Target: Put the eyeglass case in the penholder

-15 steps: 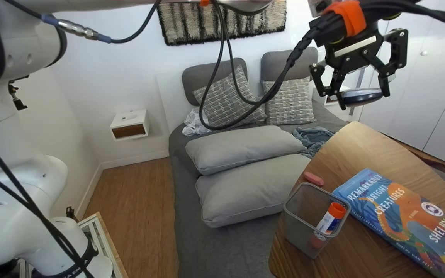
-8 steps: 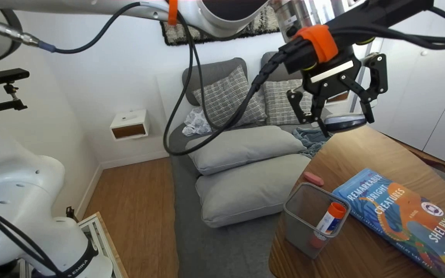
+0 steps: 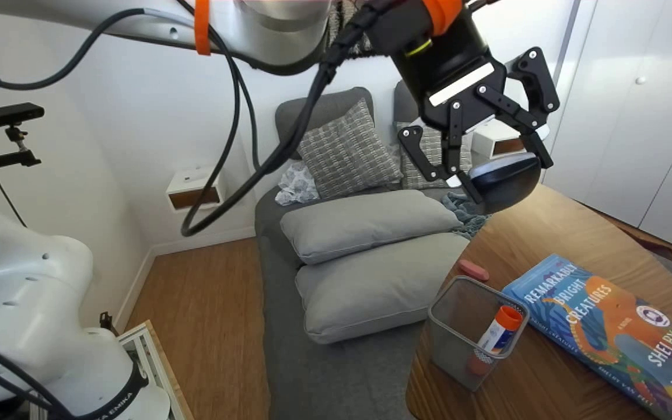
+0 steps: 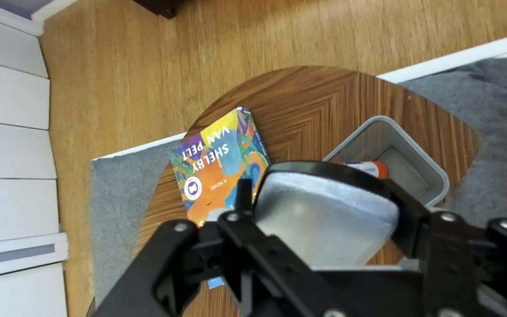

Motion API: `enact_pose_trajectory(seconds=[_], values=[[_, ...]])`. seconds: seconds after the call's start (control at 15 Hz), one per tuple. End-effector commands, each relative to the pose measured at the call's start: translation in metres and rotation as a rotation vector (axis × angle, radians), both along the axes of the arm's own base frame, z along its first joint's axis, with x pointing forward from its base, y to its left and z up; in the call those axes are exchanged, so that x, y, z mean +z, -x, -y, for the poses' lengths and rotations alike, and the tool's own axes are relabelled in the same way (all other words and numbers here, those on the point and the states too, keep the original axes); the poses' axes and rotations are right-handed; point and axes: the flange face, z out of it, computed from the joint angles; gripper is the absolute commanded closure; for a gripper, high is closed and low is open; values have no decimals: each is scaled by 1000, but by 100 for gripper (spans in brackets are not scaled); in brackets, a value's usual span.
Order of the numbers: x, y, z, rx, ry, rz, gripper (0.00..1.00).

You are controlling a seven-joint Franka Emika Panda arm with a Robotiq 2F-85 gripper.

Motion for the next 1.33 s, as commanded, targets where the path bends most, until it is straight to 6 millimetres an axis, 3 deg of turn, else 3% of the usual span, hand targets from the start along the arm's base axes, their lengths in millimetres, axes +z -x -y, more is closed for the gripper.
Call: enact_pose_trajectory(seconds=[0.0, 0.6, 0.67, 1.13, 1.2, 1.27], values=[[3, 8, -12, 61, 107, -104, 55], [-10, 3, -18, 202, 188, -259, 55], [-14, -6, -16, 181, 163, -246, 30], [-14, -5, -15, 182, 162, -248, 30], [-14, -5, -15, 178, 170, -252, 55], [-12, -4, -15, 180, 182, -257, 55]])
